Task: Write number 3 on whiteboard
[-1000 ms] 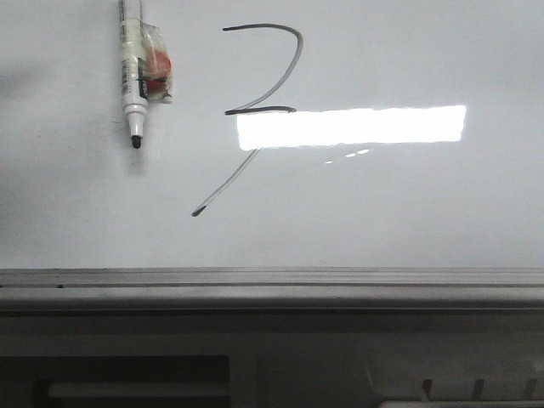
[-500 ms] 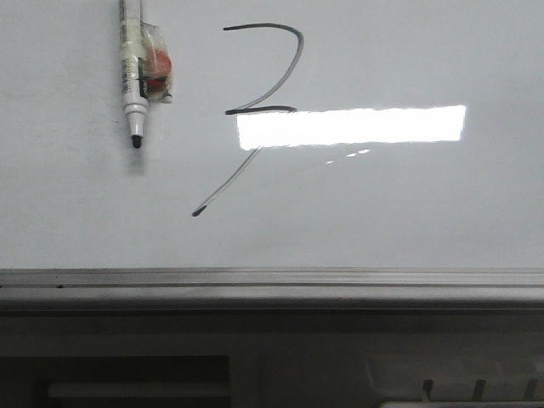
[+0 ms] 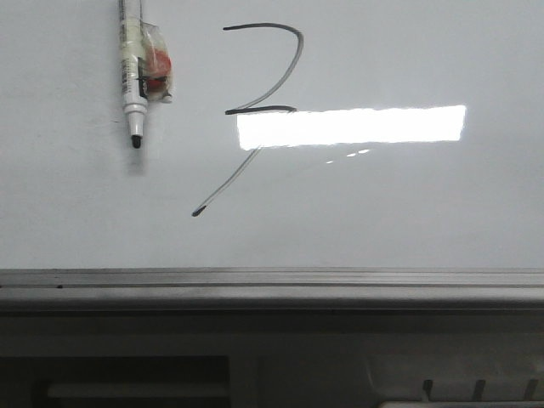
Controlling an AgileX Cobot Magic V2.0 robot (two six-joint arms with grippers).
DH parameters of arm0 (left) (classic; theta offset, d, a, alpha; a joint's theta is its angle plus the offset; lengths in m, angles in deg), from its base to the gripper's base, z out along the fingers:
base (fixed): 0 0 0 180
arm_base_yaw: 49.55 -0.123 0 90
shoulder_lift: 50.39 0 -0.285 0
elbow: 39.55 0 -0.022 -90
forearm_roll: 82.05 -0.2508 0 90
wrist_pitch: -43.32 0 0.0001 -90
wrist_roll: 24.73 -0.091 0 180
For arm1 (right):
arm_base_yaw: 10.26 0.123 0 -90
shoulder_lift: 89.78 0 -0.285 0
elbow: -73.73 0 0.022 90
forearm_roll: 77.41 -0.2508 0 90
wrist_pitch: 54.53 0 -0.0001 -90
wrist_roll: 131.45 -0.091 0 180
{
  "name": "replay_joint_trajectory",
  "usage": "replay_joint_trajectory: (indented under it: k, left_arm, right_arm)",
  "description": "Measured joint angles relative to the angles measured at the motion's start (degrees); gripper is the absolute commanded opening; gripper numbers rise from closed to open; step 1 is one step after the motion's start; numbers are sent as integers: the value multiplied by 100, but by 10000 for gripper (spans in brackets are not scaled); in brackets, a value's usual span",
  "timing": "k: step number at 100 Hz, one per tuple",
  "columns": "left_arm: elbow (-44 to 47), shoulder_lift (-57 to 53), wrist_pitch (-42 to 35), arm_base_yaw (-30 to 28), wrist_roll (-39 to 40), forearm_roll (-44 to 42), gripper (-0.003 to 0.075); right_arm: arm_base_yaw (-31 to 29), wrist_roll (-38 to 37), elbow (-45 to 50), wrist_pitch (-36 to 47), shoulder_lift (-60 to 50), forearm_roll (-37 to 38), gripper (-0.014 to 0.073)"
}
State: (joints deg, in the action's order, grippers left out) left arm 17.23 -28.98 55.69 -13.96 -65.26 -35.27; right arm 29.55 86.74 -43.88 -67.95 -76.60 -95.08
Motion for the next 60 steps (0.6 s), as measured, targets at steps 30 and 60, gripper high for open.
replay_joint_trajectory:
  k: [30,60]
  left_arm:
    - [167,-95,-93,-15,0,-9,-21]
    - [1179,-722,-1016,-919,179,-2029,-21]
  right_arm:
    - [0,0,0,0,0,0,-61]
    - [0,0,0,13,0,0,-61]
